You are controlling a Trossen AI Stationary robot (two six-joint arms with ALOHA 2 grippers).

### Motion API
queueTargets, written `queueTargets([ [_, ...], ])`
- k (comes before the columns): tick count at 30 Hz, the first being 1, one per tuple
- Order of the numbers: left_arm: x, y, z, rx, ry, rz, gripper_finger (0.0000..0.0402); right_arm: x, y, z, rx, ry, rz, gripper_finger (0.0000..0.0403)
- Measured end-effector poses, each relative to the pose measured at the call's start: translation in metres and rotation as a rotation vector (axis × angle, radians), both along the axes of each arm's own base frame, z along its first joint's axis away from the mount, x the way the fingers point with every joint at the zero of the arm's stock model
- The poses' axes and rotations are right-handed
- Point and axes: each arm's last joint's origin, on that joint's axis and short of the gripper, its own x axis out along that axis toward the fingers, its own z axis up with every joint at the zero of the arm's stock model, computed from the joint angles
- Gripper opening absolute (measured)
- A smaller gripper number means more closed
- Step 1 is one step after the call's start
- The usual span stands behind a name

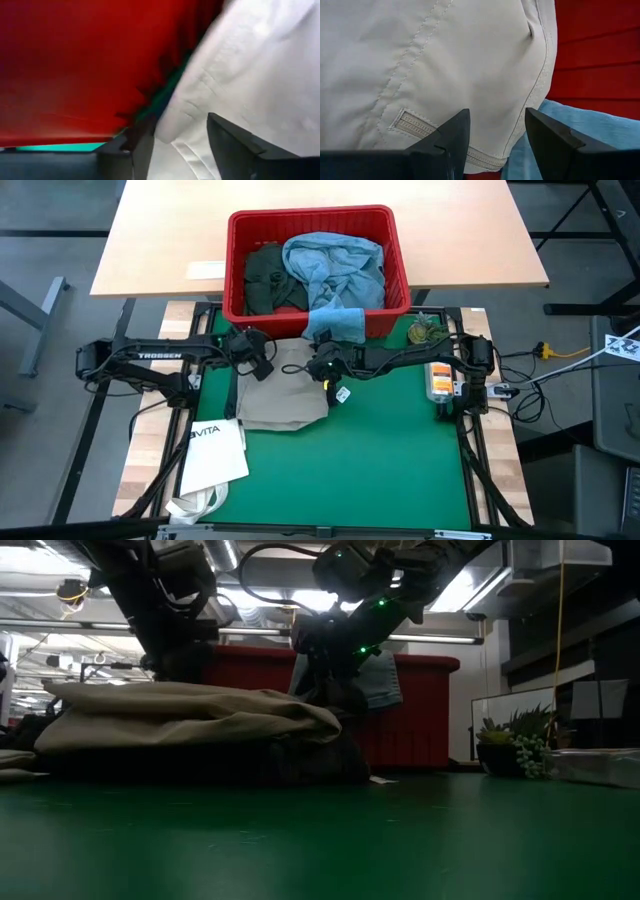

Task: Fold Laundry from Bin
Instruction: Stack the folded brown shorts on top of the folded dark blue pants

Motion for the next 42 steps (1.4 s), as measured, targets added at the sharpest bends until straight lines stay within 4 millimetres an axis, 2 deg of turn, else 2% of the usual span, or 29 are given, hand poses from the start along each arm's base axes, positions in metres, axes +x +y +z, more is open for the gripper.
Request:
queueTargets([
  [3,0.001,0.0,-0.002,-0.021,0.002,-0.008,0.0126,0.0,0.0,0.0,0.0,0.001,0.0,0.0191],
  [8,0.0,-0.001,0.001,-0.059,-0.028,-0.017,0.0022,0.0,0.0,0.0,0.0,0.001,0.0,0.0191],
  [13,-0.003,-0.003,0.011,-0.093,-0.02,0.009,0.0009,0.0,0.0,-0.001,0.0,0.002,0.0,0.0191],
  [16,-0.008,-0.004,0.015,-0.122,0.045,0.048,0.0005,0.001,0.0,-0.004,0.001,0.01,0.0,0.0191],
  [24,-0.017,-0.007,0.019,-0.149,0.138,0.09,0.0004,0.005,0.0,-0.022,0.007,0.049,0.002,0.0191],
  [28,-0.019,-0.007,0.018,-0.156,0.167,0.092,0.0018,0.006,0.0,-0.027,0.009,0.062,0.002,0.0191],
  [32,-0.02,-0.007,0.018,-0.143,0.176,0.1,0.0044,0.006,0.0,-0.027,0.008,0.067,0.001,0.0191],
  [38,-0.02,-0.006,0.018,-0.114,0.182,0.113,0.0109,0.006,0.0,-0.028,-0.001,0.075,0.005,0.0191],
  [42,-0.021,-0.009,0.021,-0.204,0.187,0.081,0.0143,0.004,0.0,-0.023,-0.046,0.094,0.015,0.0191],
])
